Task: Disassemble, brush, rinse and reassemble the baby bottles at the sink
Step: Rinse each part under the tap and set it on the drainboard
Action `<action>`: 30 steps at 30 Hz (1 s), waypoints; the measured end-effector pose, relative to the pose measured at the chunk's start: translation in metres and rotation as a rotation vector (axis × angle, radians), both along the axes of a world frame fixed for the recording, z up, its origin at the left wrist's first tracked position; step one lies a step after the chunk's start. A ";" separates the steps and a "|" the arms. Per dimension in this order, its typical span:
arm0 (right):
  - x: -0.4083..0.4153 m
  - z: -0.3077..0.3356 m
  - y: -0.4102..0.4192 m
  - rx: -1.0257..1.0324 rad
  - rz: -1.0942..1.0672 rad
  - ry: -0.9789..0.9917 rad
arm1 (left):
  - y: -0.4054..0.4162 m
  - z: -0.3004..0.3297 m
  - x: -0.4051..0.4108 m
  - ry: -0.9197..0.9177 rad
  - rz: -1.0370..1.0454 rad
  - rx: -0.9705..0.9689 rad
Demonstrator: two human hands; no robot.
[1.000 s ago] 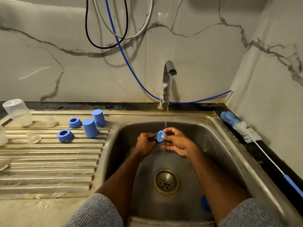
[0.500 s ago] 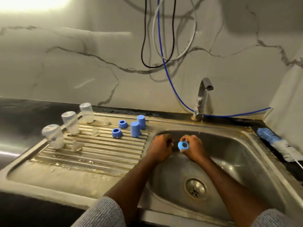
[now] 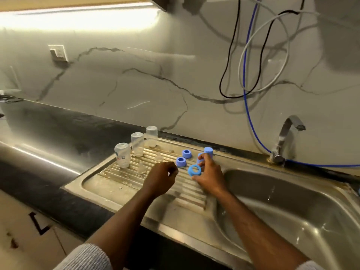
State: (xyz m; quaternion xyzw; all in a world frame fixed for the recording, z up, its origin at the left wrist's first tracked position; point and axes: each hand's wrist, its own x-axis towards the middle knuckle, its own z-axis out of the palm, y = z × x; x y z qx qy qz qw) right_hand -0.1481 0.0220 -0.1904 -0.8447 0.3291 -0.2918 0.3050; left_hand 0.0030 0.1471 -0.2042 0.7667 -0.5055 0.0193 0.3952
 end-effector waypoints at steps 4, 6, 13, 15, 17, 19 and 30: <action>0.042 -0.003 0.022 0.032 0.069 0.074 | 0.036 -0.007 0.031 0.002 0.050 0.035; 0.057 -0.007 0.030 0.026 0.073 0.116 | 0.049 -0.009 0.043 0.005 0.088 0.035; 0.079 -0.014 0.037 0.037 0.041 0.199 | 0.060 -0.010 0.058 0.038 0.099 0.055; 0.074 -0.015 0.034 0.044 0.051 0.171 | 0.054 -0.009 0.053 0.044 0.093 0.055; 0.065 -0.015 0.028 0.055 0.056 0.123 | 0.044 -0.007 0.044 0.056 0.069 0.050; 0.051 -0.013 0.020 0.066 0.031 0.086 | 0.030 -0.003 0.033 0.058 0.040 0.022; -0.139 -0.023 -0.065 0.013 -0.289 0.106 | -0.105 0.004 -0.132 0.108 -0.314 0.031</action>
